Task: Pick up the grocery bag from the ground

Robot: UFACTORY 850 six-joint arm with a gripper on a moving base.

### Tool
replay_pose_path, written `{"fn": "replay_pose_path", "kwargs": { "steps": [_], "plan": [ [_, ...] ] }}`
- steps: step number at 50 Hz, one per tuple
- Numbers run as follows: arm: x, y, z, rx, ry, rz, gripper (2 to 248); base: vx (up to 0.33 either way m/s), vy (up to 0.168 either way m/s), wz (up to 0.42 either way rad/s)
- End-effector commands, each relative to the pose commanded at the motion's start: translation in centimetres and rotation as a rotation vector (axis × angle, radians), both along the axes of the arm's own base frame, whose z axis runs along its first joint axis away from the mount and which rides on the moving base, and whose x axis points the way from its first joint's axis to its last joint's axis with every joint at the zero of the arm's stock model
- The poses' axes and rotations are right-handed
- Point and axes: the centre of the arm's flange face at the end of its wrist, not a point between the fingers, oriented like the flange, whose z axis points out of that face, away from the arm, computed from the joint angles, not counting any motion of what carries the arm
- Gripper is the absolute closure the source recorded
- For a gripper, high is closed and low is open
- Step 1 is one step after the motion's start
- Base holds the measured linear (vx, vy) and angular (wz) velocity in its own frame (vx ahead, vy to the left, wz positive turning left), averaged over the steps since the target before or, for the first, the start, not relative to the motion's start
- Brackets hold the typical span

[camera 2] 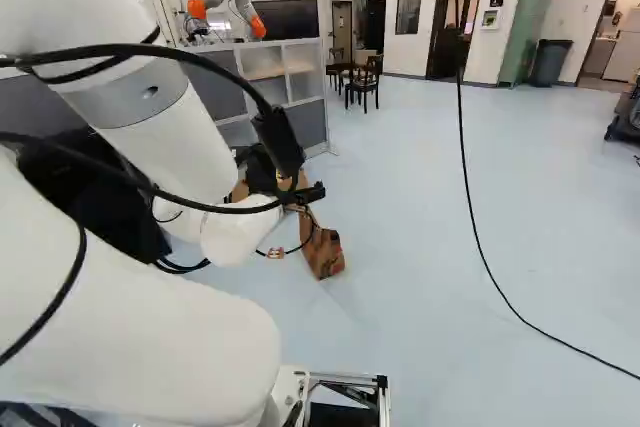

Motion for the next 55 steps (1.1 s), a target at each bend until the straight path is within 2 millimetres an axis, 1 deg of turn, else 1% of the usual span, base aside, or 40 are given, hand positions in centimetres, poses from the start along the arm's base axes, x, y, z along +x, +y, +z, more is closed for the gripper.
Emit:
{"fn": "replay_pose_path", "kwargs": {
  "steps": [32, 33, 40, 55],
  "plan": [
    [0.0, 0.0, 0.0, 0.0, 0.0, 0.0, 3, 0.255, 0.035, 0.001],
    [1.1, 0.1, 0.1, 0.0, 0.005, 0.003, 3, 0.256, 0.03, -0.016],
    [2.6, 0.2, 0.3, 0.0, 0.011, 0.006, 3, 0.089, 0.009, -0.012],
    [5.7, 0.4, 0.5, 0.0, 0.02, 0.013, 3, -0.007, -0.001, 0.0]
  ]
}}
